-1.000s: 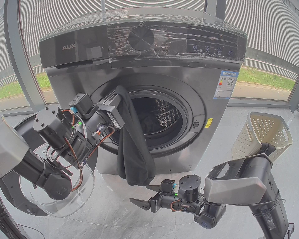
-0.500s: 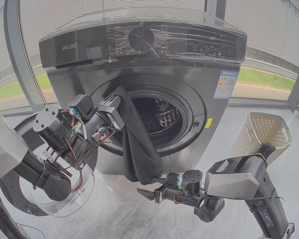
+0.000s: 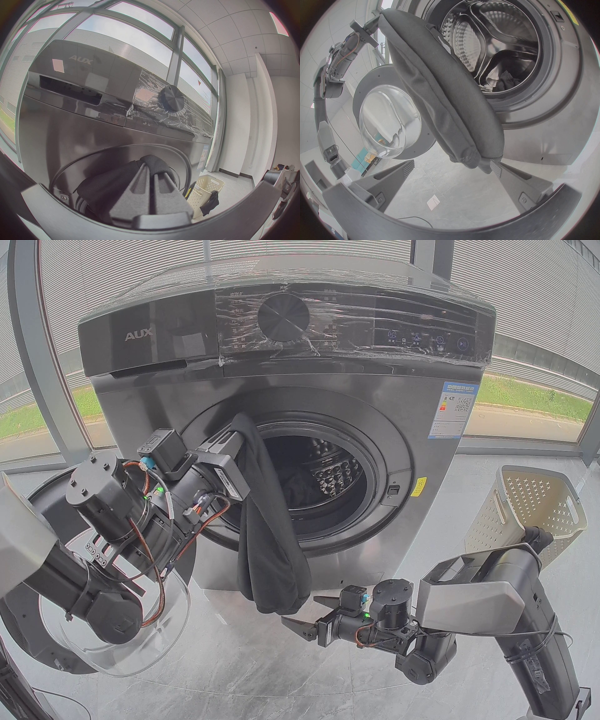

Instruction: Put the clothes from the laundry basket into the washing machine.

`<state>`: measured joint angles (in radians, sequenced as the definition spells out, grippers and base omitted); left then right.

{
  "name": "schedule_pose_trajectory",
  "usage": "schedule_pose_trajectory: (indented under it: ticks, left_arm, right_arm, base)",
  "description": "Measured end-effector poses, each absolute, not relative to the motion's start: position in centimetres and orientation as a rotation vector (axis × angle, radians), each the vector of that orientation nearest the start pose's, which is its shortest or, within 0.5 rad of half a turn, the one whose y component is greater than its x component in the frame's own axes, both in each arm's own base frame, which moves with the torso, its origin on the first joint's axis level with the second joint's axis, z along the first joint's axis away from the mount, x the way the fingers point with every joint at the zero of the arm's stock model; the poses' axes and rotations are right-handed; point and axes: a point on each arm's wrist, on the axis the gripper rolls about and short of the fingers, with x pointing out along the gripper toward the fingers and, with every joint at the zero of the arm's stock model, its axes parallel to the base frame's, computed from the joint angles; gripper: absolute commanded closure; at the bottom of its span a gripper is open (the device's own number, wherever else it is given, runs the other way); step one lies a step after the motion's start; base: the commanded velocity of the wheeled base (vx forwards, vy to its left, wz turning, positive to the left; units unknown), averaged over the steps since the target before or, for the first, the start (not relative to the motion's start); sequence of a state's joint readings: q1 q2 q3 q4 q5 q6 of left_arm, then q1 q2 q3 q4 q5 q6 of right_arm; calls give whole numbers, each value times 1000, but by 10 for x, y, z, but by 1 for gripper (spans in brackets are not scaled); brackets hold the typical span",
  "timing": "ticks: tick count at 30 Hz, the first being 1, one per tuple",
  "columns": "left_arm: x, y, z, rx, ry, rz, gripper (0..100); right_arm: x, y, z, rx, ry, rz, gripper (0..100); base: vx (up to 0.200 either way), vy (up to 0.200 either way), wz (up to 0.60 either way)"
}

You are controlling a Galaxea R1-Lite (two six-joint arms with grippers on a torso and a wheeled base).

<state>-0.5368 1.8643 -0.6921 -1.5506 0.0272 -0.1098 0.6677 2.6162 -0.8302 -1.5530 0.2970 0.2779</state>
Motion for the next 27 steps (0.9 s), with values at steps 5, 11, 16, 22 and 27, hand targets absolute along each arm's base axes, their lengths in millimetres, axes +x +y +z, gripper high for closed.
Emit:
schedule_pose_trajectory:
  ticks: [5,11,16,22,27]
  left_arm:
    - [275,-163,192,-213,-336,-524,100]
    - [276,-164,191,-212,-331,-524,100]
    - [277,-164,189,-210,-327,-524,100]
    - [277,-164,188,-210,-322,-524,100]
    - [277,-164,186,-209,-314,-523,100]
  right_arm:
    - [310,252,-58,214,349,922,0]
    - [309,257,-57,216,344,936,0]
    - [310,260,-58,218,335,939,0]
    - [313,261,-58,219,320,921,100]
    - [312,261,-59,218,325,914,100]
  base:
    - [0,0,0]
    - [0,0,0]
    - [0,0,0]
    - [0,0,0]
    - [0,0,0]
